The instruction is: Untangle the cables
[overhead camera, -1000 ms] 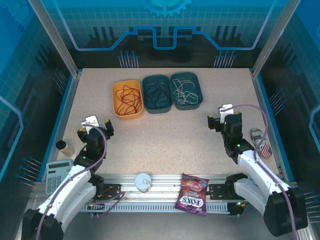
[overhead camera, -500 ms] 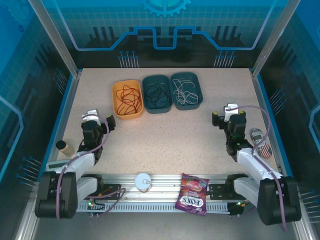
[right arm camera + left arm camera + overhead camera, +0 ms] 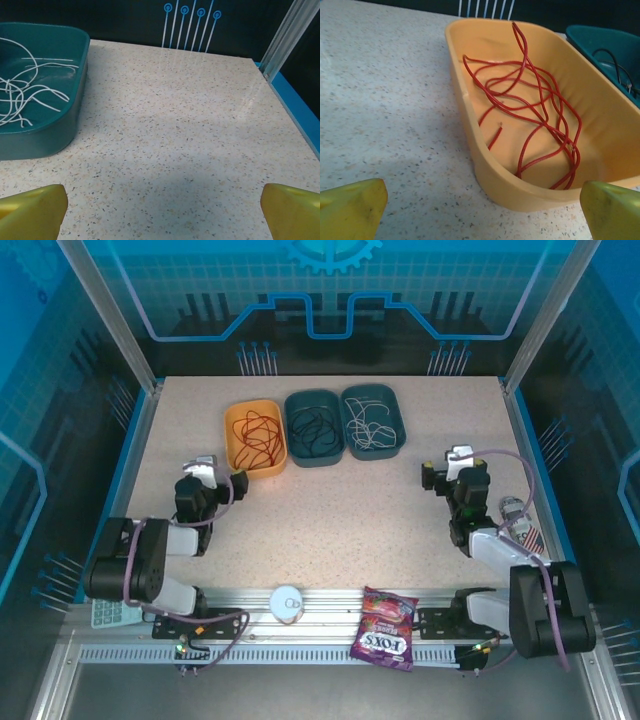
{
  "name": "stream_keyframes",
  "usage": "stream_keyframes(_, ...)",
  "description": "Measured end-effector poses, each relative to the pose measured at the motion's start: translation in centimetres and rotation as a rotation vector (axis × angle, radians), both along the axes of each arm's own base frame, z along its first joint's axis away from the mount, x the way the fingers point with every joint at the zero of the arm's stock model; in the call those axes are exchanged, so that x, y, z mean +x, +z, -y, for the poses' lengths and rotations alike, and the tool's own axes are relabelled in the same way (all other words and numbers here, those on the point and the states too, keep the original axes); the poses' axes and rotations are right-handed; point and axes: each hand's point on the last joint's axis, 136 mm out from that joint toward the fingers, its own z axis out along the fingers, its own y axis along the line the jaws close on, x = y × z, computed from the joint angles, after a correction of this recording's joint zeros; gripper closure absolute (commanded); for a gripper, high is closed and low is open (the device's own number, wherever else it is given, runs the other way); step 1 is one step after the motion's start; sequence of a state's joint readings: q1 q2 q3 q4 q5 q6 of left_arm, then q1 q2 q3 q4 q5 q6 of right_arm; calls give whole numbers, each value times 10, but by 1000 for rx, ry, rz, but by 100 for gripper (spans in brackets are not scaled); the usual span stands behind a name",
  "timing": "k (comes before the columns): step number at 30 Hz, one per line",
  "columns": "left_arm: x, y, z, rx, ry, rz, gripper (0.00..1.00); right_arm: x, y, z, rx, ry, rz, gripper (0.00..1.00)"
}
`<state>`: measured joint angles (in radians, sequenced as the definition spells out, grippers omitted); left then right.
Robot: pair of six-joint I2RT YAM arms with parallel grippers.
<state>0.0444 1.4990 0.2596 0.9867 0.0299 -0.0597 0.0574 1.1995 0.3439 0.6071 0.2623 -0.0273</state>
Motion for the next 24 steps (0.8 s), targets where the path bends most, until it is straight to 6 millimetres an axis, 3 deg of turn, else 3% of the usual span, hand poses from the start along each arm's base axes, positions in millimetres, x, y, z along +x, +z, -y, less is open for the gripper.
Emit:
stream_keyframes(4, 3, -8, 10, -4, -63, -13, 1, 2, -12, -3, 5, 19, -14, 0)
stream_keyframes(9, 16, 8, 20, -2, -139, 26, 1, 5, -20, -9, 9, 56, -24, 0)
stream_keyframes(12, 21, 16, 23, 3, -158, 46, 1, 6, -18, -13, 9, 83, -14, 0)
stream_keyframes(24, 21, 11, 20, 12, -144, 29, 1, 4, -14, -39, 70, 226, 49, 0)
